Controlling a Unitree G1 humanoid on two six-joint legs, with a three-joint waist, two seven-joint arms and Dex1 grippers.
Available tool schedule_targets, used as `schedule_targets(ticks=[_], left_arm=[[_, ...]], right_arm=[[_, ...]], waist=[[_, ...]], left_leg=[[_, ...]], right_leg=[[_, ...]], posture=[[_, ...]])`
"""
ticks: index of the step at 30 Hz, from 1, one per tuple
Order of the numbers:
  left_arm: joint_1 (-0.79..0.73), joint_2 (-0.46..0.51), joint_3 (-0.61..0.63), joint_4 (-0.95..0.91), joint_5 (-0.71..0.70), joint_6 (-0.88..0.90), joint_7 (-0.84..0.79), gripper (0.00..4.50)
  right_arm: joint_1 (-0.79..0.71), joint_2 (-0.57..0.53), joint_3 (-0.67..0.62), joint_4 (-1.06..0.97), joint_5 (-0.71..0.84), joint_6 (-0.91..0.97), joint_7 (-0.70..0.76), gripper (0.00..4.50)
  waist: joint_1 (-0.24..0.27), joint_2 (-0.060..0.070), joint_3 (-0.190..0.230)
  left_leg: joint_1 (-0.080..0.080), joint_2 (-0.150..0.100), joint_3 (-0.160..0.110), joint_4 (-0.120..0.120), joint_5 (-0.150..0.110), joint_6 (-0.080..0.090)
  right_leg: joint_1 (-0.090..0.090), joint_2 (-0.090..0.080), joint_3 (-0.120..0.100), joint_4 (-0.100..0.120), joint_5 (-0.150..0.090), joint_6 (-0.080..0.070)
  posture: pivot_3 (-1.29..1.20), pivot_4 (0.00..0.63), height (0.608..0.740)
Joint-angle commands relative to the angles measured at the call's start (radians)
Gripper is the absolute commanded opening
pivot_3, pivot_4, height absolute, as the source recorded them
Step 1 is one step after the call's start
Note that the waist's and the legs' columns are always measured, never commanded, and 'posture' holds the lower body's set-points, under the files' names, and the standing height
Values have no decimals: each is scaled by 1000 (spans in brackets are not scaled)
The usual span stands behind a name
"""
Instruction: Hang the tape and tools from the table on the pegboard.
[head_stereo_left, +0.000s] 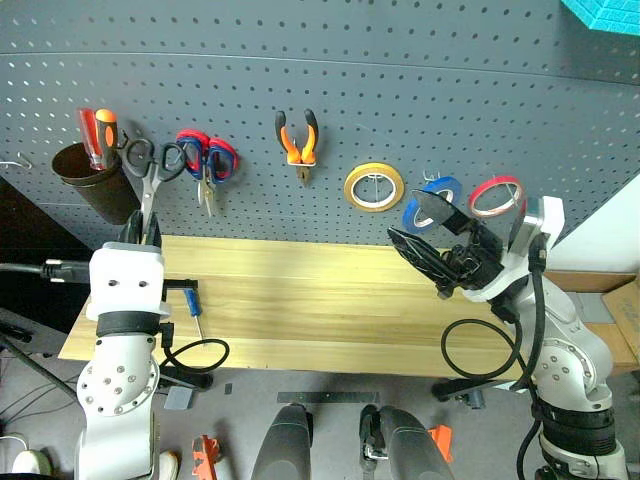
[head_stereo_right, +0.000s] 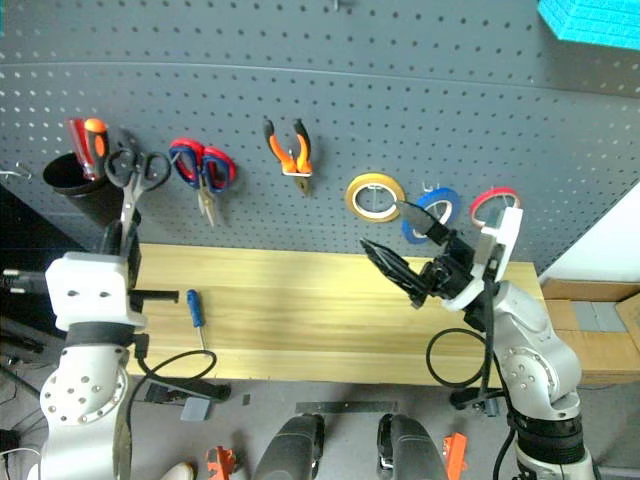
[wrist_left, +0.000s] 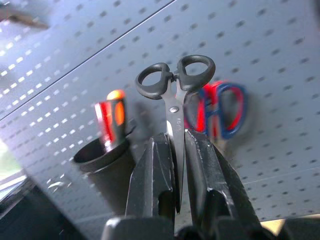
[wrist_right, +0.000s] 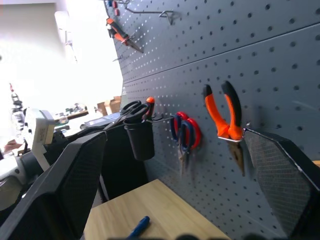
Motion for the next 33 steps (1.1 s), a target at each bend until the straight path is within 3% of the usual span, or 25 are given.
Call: schedule_targets(ticks=[1,11,33], left_arm=[[-2,-19,18,28,8,-31,31,45],[-30,-27,-5,59,19,-46,37,45],[-136,-32,-80,132,-10,-52,9,45]], right_arm=[[-16,-6,0,-4,-10,-31,16,4500],[-9,-7,-9,0,-34,-36,13,4500],[10,-12,-9,-18,-65,-49,-7,4500]], waist=[[5,0,-1],[25,0,-1],[18,-1,-8]], left_leg=[[0,0,0,0,0,0],[0,0,0,0,0,0],[0,0,0,1,0,0]], right_leg=[[0,0,0,0,0,0],[0,0,0,0,0,0],[0,0,0,1,0,0]], posture=[[270,187,740],[245,183,740],[199,169,740]])
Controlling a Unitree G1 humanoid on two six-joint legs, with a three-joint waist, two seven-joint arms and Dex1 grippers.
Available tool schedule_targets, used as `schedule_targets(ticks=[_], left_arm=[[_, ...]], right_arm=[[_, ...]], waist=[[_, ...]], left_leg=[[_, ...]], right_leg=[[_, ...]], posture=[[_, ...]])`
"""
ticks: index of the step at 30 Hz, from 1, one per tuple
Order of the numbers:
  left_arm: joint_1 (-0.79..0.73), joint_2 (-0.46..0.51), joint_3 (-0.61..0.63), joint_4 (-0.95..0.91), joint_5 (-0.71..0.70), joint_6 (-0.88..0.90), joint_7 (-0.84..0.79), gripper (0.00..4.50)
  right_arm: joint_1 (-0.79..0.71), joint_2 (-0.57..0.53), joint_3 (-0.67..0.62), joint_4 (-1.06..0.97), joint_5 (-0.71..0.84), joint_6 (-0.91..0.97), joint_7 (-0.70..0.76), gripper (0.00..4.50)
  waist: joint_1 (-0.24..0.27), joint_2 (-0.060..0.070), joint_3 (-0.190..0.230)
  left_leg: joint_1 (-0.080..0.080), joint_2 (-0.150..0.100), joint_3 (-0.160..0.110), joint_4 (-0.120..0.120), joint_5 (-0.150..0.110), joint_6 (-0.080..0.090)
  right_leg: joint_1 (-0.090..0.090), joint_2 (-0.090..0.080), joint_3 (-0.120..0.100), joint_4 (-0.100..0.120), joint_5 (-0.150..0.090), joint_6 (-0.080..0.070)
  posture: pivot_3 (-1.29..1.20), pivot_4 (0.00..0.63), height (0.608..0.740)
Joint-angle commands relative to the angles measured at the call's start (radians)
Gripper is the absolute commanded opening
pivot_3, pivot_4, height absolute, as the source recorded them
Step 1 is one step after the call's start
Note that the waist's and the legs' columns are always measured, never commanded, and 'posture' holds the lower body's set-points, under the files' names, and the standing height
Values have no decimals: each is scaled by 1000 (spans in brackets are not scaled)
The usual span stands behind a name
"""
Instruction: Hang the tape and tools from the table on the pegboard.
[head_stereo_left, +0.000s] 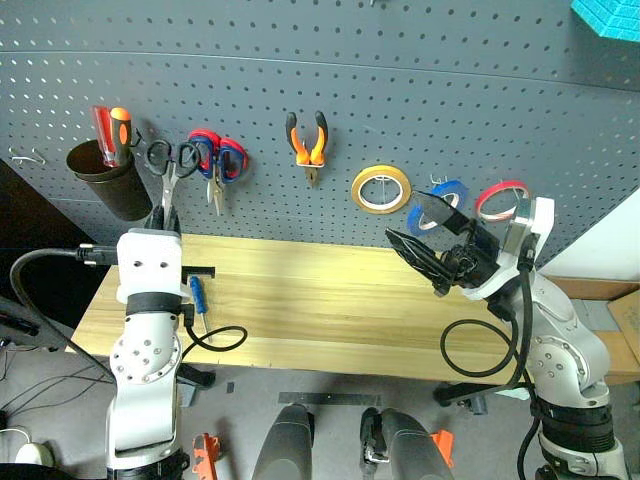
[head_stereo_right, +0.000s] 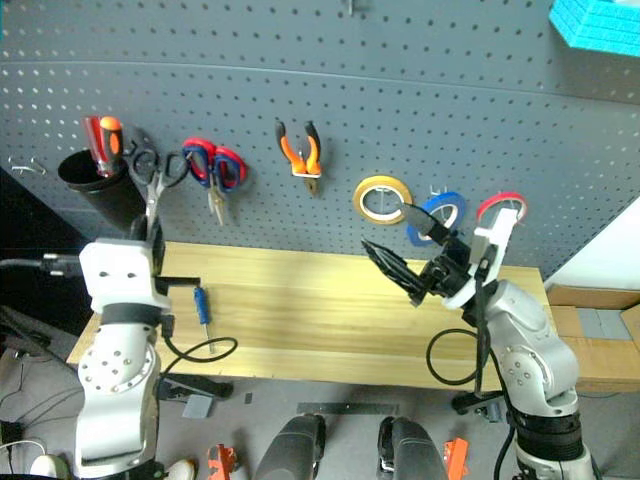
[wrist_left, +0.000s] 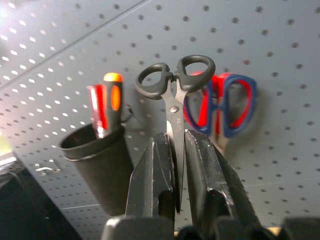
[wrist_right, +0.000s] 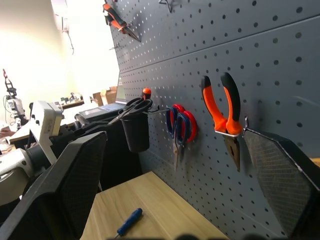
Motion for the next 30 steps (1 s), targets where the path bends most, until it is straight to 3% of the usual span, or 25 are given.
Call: schedule_targets(ticks=[1,30], left_arm=[[-18,0,-14,-5,-8,-27,-6,45],[12,4,-22,15,-24,-28,-9,45]], right_arm=[[4,-6,-10,-45,5,-24,-6,4500],[23,-23,-12,-71,5,-19,-31,4500]], waist=[[-1,0,-1],[-7,0,-4]], left_leg=[[0,0,0,0,0,0],[1,0,0,1,0,0]], right_leg=[[0,0,0,0,0,0],[1,0,0,1,0,0]], posture=[[192,169,740],[170,184,740]])
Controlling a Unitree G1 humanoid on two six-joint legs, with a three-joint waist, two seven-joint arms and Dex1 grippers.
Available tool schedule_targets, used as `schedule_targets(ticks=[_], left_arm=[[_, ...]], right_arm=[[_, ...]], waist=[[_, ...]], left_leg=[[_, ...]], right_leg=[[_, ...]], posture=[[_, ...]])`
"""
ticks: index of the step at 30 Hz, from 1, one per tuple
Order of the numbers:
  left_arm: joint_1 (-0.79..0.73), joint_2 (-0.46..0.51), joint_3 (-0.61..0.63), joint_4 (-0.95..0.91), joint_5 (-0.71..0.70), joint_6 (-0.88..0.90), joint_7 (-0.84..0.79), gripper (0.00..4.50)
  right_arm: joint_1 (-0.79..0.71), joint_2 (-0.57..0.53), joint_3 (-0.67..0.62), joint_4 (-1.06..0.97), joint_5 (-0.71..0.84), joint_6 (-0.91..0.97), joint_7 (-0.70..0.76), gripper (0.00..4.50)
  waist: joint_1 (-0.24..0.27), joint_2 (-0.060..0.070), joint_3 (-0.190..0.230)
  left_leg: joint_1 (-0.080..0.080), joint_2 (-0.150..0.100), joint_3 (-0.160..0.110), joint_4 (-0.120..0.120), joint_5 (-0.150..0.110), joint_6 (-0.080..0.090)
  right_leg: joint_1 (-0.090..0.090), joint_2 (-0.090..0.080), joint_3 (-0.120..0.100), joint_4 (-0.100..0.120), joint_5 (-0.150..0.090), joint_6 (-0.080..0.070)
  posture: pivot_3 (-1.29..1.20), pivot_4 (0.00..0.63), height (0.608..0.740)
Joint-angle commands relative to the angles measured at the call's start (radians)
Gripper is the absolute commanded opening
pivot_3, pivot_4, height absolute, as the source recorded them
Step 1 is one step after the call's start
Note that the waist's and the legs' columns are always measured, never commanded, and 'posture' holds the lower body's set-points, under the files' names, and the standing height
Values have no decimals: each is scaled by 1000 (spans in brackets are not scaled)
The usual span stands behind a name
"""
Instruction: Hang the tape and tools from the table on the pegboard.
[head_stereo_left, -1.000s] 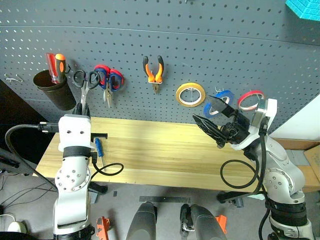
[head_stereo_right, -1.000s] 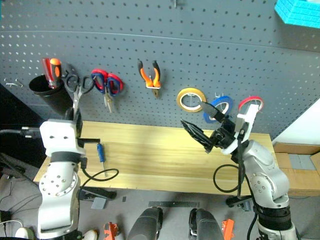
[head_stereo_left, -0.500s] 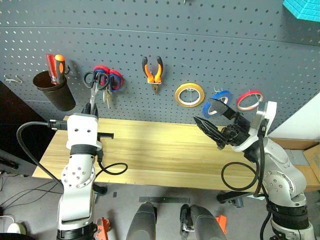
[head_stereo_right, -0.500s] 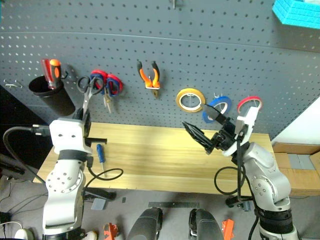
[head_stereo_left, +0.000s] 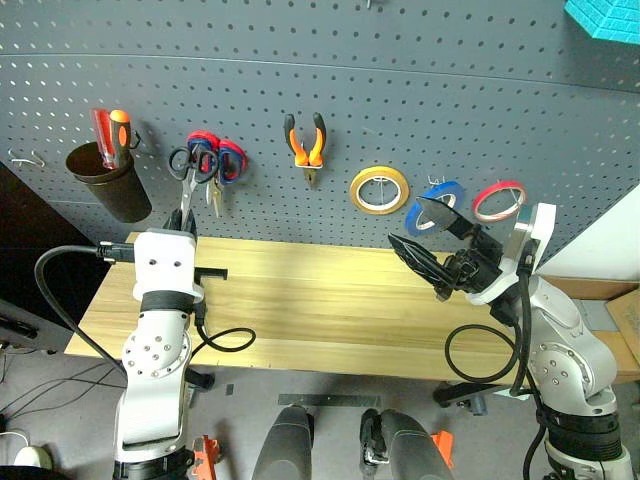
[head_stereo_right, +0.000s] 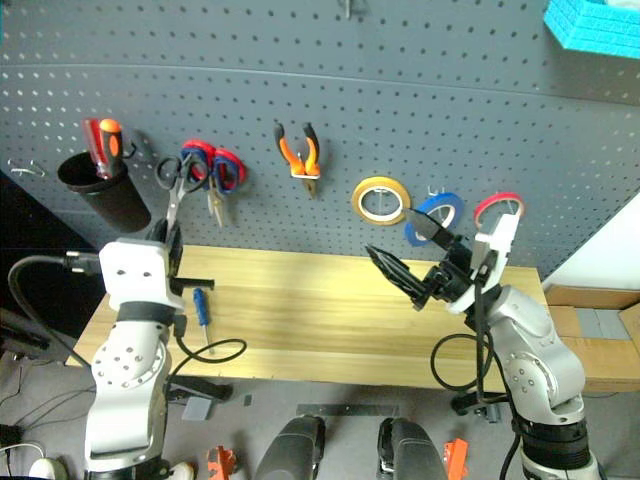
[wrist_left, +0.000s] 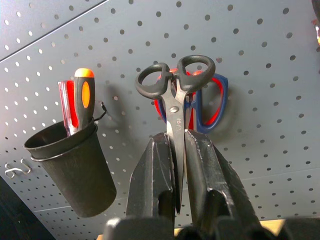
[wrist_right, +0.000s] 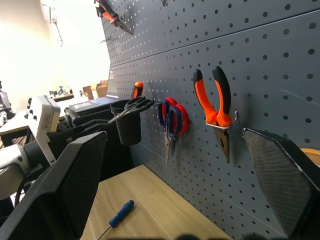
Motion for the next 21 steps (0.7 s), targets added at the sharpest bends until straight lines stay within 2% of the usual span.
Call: schedule_targets(ticks=[1,12,14,16,21], left_arm=[[18,6,18,-15,-2,-33,-3,45],[22,11,16,23,-11,-53,-5,45],[21,13,16,23,-19,-52,-12,759],[17,13,18,24,-18,-48,-11,1262],[11,11,19,23,-14,-43,-12,3016]], right_arm=[[-4,-4,-11,-43,11,-18,-7,4500],[-4,-9,-12,-48,13,-16,-19,4500],[-5,-12,-13,-46,14,-16,-18,4500],[-6,-11,-15,-45,15,-16,-20,4500],[-7,-11,-15,-46,16,-15,-22,4500]], waist=[[-1,0,0],[-9,0,0],[-11,0,0],[-13,0,0],[-21,0,0]], left_leg=[[0,0,0,0,0,0],[0,0,0,0,0,0],[0,0,0,0,0,0],[0,0,0,0,0,0],[0,0,0,0,0,0]], right_leg=[[0,0,0,0,0,0],[0,0,0,0,0,0],[0,0,0,0,0,0],[0,0,0,0,0,0],[1,0,0,0,0,0]], posture=[[170,184,740],[164,187,740],[162,186,740],[162,186,740],[161,185,740]])
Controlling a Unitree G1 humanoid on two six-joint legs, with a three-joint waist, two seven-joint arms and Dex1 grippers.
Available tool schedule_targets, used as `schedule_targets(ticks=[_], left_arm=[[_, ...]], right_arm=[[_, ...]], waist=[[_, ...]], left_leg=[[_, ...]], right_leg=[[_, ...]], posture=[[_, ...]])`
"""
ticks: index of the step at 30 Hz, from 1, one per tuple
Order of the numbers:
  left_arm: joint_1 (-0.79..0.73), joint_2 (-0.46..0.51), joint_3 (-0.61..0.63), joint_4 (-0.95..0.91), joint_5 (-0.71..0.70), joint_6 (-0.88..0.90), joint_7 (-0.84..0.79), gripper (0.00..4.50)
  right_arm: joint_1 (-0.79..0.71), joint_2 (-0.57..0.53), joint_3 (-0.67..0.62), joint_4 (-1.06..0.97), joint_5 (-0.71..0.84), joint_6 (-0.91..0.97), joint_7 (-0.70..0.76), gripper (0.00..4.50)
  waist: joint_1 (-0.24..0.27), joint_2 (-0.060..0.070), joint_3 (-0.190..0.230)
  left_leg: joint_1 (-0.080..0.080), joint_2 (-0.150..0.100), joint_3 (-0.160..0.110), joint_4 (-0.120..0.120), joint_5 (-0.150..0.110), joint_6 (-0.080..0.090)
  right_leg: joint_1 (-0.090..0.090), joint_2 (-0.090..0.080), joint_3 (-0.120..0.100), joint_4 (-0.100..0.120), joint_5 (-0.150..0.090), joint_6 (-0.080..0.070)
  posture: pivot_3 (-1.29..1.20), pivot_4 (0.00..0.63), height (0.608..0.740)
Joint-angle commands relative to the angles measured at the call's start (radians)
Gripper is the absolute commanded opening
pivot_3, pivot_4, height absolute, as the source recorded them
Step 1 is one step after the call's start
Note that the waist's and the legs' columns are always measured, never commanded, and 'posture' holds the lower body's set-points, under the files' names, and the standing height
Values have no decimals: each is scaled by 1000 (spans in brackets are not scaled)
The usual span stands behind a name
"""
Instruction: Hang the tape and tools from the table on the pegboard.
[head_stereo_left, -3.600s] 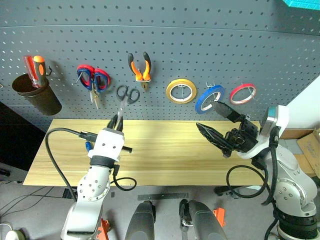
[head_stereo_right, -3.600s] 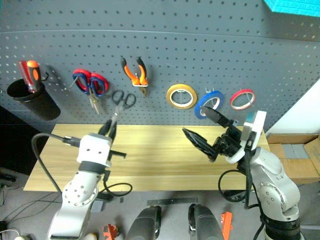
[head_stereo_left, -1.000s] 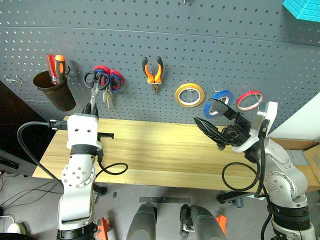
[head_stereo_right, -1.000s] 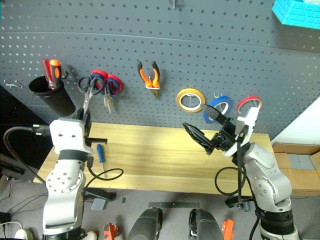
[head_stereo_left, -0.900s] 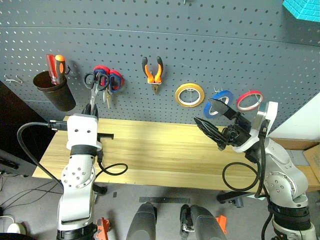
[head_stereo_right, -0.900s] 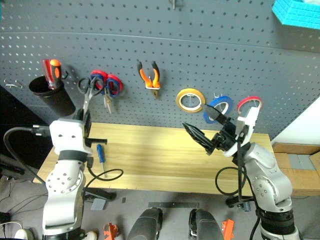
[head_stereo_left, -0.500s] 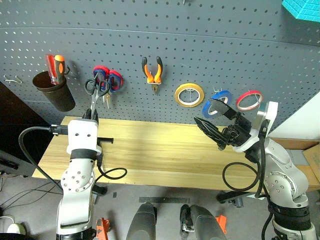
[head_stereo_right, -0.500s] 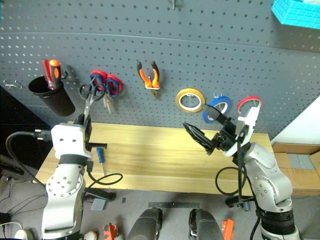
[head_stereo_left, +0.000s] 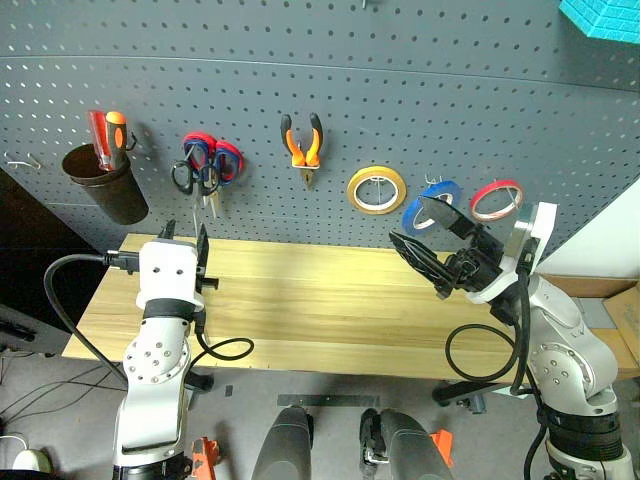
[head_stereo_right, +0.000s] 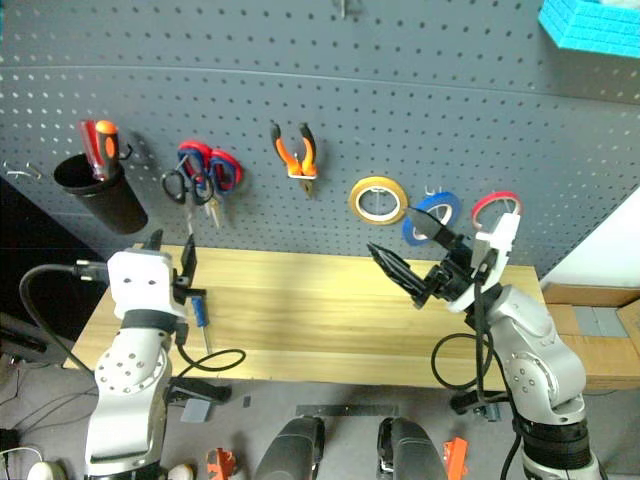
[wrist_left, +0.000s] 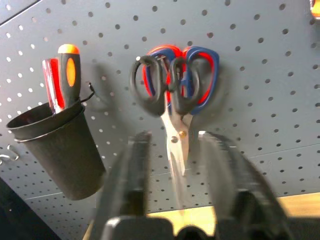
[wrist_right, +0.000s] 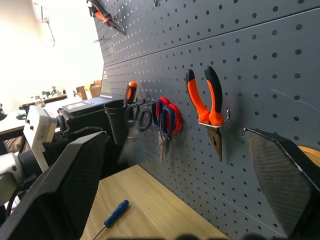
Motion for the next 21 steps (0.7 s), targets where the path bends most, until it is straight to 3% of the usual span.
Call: schedule_targets(ticks=[1,4,5,21], left_arm=[[-8,7,16,-21,0,-19,4,3300],[-5,6,15,-24,3,-18,5,4355],[-2,6,14,-25,4,-19,5,4472],[11,-10,5,-36,-4,2,4,4472]], right_arm=[[-8,-7,-15,-44,16,-15,-1,4500],[-11,-8,-15,-41,15,-15,0,4500],[-10,-8,-14,-42,14,-16,0,4500],[1,-7,-10,-59,25,-11,3,4500]], waist=[[-1,0,0],[-1,0,0],[-1,0,0],[-2,0,0]], left_leg=[[0,0,0,0,0,0],[0,0,0,0,0,0],[0,0,0,0,0,0],[0,0,0,0,0,0]], right_leg=[[0,0,0,0,0,0],[0,0,0,0,0,0],[0,0,0,0,0,0],[0,0,0,0,0,0]], posture=[[161,186,740],[161,187,740],[161,187,740],[158,195,740]])
